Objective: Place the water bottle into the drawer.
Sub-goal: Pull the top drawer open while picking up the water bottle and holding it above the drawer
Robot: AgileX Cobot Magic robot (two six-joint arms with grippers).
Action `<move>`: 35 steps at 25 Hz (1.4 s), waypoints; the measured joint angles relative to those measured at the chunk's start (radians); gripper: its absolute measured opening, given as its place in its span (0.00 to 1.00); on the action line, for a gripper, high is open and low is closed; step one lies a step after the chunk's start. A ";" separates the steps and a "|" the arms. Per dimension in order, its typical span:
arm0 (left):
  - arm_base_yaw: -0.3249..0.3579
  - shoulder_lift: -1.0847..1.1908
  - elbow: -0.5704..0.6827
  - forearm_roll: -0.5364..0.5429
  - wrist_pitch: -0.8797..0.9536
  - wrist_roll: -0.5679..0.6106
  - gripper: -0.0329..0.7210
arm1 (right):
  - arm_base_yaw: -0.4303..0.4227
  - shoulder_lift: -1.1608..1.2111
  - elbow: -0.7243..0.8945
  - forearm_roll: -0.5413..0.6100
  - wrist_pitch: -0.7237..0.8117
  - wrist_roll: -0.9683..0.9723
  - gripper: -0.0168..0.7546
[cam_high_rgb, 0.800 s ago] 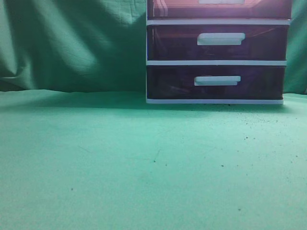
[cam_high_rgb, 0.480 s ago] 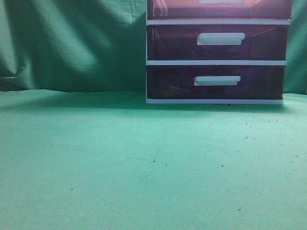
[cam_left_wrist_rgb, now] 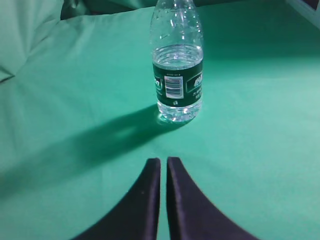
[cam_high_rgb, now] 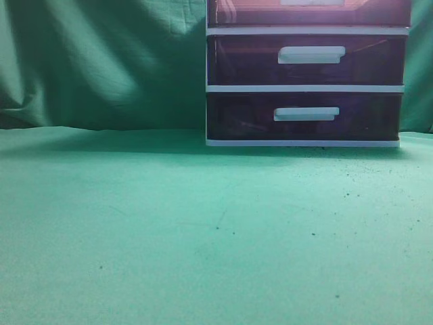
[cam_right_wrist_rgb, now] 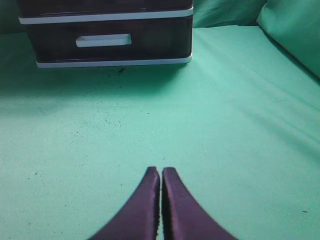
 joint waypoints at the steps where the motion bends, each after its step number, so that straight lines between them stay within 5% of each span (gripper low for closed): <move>1: 0.000 0.000 0.000 0.000 -0.008 -0.002 0.04 | 0.000 0.000 0.000 0.000 0.000 0.000 0.02; 6: 0.000 0.000 0.000 -0.114 -0.209 -0.069 0.04 | 0.000 0.000 0.000 0.000 0.000 0.000 0.02; 13: 0.000 0.000 0.000 -0.138 -0.384 -0.077 0.04 | 0.000 0.000 0.000 0.000 0.000 0.000 0.02; 17: 0.000 0.000 0.000 -0.172 -0.433 -0.285 0.04 | 0.000 0.000 0.000 0.000 0.000 0.000 0.02; 23: -0.056 0.054 -0.083 -0.015 -0.402 -0.550 0.04 | 0.000 0.000 0.000 0.000 0.000 0.000 0.02; 30: -0.262 0.248 -0.280 0.214 -0.402 -0.566 0.04 | 0.000 0.000 0.000 0.000 0.000 0.000 0.02; 35: -0.339 0.356 -0.338 0.341 -0.407 -0.568 0.04 | 0.000 0.000 0.000 0.000 0.000 0.000 0.02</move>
